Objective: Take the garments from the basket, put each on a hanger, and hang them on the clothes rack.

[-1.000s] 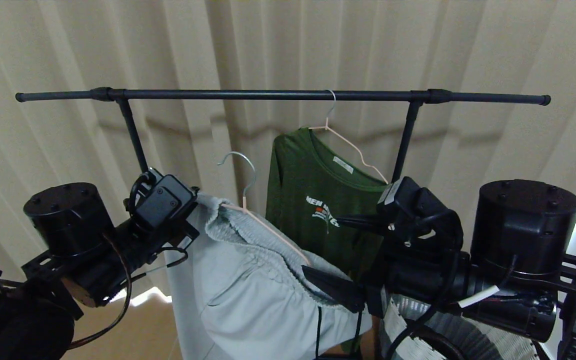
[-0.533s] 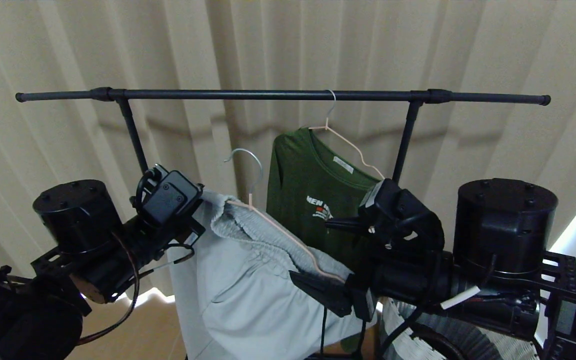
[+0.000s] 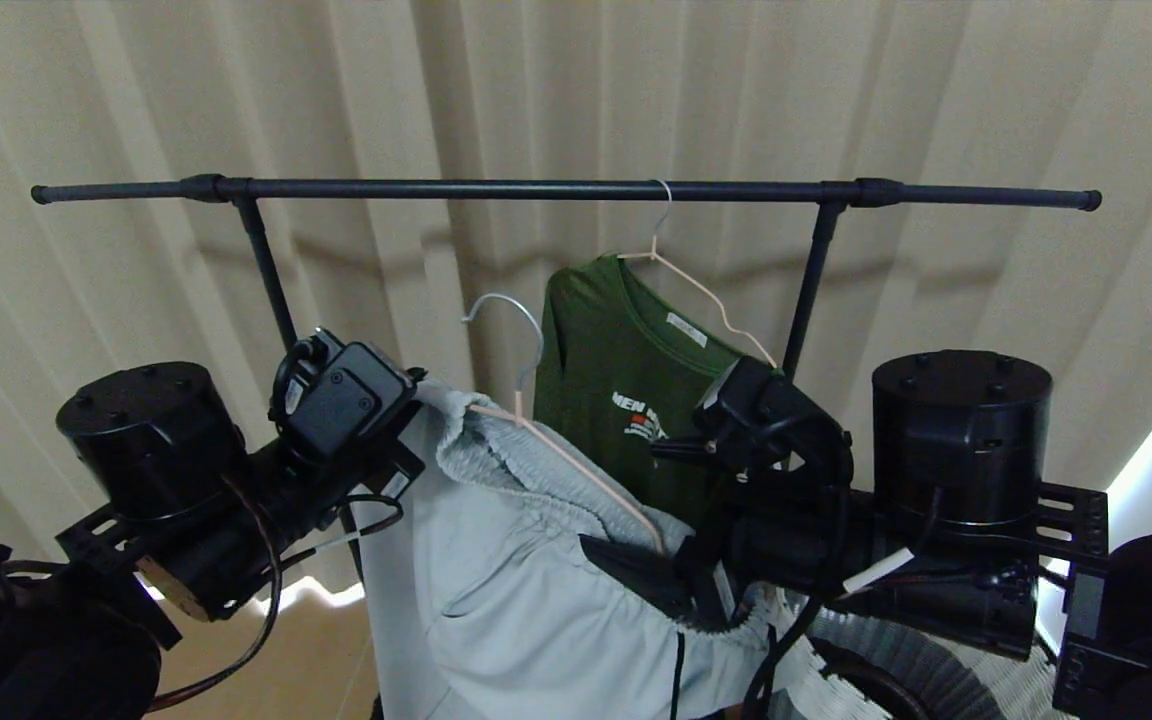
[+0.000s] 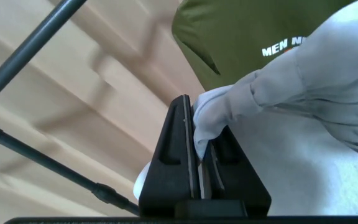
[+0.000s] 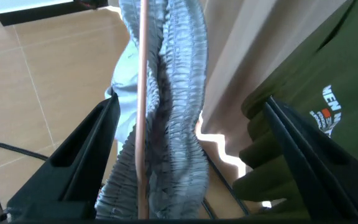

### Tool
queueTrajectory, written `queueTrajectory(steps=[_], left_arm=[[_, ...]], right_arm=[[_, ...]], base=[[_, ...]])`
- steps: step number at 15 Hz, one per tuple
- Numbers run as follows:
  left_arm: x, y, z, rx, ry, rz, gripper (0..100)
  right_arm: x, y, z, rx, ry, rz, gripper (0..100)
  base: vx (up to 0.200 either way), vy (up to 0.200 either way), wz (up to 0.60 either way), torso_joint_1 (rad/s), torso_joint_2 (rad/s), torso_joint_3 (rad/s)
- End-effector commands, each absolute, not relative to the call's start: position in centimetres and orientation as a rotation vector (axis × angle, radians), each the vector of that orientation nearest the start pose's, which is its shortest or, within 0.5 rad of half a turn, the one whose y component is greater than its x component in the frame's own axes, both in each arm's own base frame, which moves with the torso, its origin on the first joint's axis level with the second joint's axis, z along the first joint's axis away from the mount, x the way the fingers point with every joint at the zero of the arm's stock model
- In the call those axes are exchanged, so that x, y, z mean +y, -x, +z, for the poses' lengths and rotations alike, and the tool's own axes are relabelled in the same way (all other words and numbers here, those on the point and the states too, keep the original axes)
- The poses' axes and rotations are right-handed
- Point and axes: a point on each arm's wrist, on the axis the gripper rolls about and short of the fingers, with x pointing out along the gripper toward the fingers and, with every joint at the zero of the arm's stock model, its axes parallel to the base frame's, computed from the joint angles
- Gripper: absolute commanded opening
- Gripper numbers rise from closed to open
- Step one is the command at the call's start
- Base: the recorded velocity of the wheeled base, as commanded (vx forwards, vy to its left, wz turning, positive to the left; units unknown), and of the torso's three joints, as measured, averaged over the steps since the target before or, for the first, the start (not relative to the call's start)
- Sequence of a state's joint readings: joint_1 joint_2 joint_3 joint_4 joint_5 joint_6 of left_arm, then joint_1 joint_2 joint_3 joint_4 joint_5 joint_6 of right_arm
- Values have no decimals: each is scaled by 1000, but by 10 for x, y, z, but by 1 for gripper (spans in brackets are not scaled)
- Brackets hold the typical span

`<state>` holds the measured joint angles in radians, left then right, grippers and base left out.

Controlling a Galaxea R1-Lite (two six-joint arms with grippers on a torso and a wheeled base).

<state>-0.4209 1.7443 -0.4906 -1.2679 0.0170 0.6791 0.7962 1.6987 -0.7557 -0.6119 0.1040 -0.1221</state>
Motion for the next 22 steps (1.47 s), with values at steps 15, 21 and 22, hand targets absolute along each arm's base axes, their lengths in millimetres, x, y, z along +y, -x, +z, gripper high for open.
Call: queueTrajectory(steps=[15,21,22], left_arm=[[-112,-242,154,-154,-600,-464,100],[-99,-211,177,-229,-487,-531,100],[-97,-205,179,-234,-474,-530,100]], right_arm=[[208,-202,163,207,196,905,0],[186,-215,174,191,145,789,0],[186,-214,175,194,132,775,0]], base=[[0,0,0,0,0,0],[0,0,0,0,0,0],[0,0,0,0,0,0]])
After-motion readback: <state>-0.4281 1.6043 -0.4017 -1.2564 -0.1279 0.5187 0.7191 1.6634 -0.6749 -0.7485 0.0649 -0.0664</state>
